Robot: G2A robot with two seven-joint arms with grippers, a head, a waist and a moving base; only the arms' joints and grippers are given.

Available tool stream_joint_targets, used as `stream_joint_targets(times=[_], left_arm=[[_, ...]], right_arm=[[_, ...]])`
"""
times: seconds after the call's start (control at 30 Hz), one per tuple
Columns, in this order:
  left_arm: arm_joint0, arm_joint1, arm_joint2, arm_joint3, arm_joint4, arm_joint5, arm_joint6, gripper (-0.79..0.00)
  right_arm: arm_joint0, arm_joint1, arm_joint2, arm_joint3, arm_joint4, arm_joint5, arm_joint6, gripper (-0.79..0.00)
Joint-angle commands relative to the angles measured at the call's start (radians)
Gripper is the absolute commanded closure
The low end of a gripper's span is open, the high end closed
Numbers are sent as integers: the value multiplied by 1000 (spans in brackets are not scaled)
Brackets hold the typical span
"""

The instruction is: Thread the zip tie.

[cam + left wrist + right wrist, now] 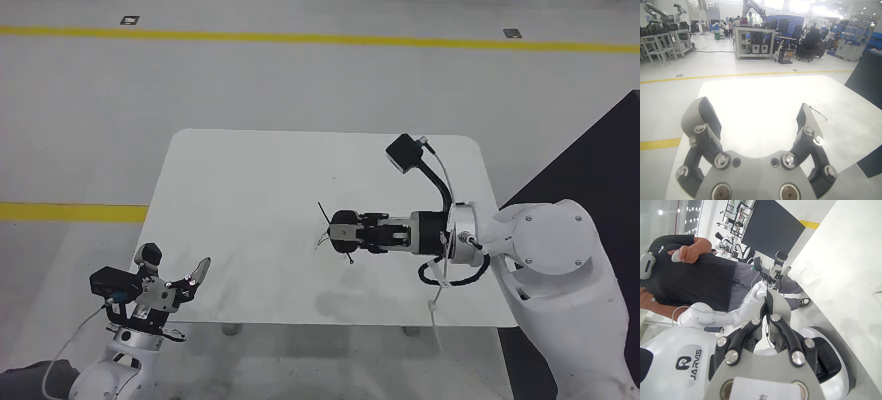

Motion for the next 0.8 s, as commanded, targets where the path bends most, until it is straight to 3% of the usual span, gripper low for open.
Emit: stream_joint_targets(times=[0.0, 0.3, 0.67, 0.77], left_arm=[[0, 0, 0, 0, 0, 0, 0, -785], [0, 0, 0, 0, 0, 0, 0, -785], [0, 0, 0, 0, 0, 0, 0, -785], [0, 0, 0, 0, 0, 0, 0, -785]], right_arm=[[0, 0, 0, 0, 0, 0, 0, 0], [-20, 0, 2, 40, 200, 82, 30, 0], [-10, 8, 2, 55, 291, 129, 57, 0], [-7, 6, -30, 93, 387, 209, 102, 0]])
